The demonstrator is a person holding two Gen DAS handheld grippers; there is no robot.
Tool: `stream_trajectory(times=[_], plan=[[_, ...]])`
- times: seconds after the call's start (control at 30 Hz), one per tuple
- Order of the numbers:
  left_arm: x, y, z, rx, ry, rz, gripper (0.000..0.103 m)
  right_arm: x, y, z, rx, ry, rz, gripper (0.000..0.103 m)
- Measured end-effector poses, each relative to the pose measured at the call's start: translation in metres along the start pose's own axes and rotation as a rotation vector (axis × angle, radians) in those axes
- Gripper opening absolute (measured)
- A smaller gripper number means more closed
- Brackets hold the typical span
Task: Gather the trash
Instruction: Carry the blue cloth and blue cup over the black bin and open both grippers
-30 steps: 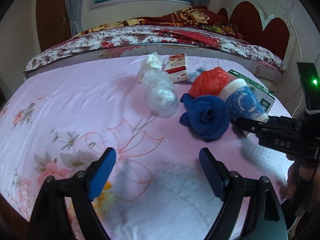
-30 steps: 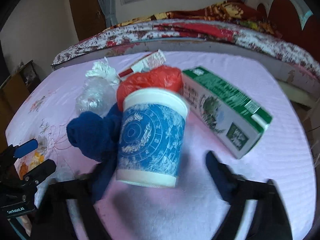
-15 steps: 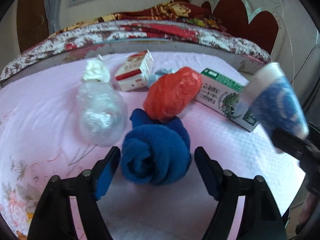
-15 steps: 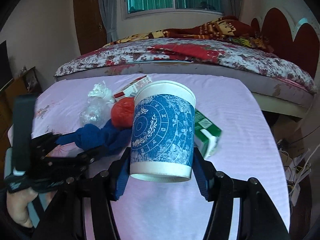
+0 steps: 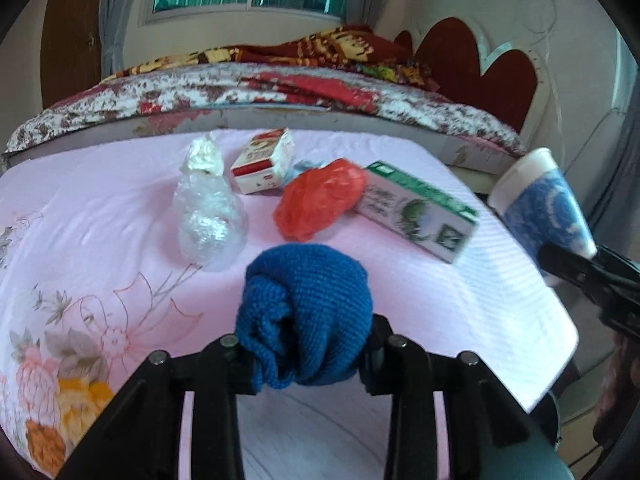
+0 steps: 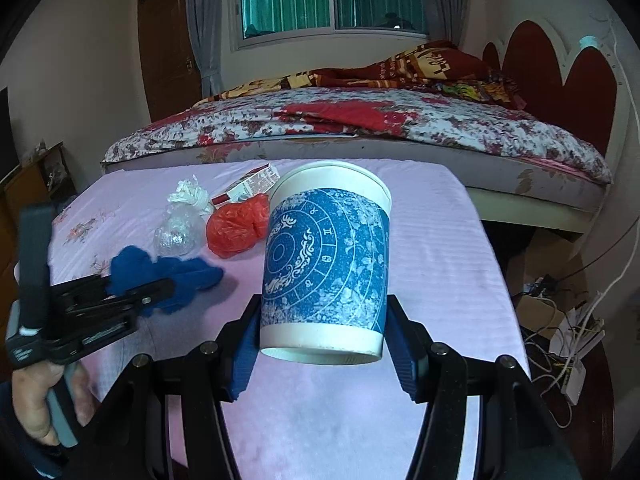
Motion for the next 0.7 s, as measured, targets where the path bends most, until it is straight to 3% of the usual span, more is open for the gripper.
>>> stream_trajectory(times=[0.37,0.7], plan=[[0.027,0.003,0.07,-0.097,0.125,0.022,0.035,0.057,0.02,0.035,-0.018,0.098,0.007,0.06],[0.034,0.021,0.154,-0.207,0.273,0.0,0.035,0.109,0.058,0.099,-0.087,0.222,-0.015,0.06]])
Point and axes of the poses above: each gripper's, at about its wrist camera, not at the fingertips, and x roughly against the way its jaws point, z to its right, y to its underside, the point moved 4 cm from there along -x, roughly the way its jaws point, and after that the axes turned 6 degrees about z, right-handed, at the moved point
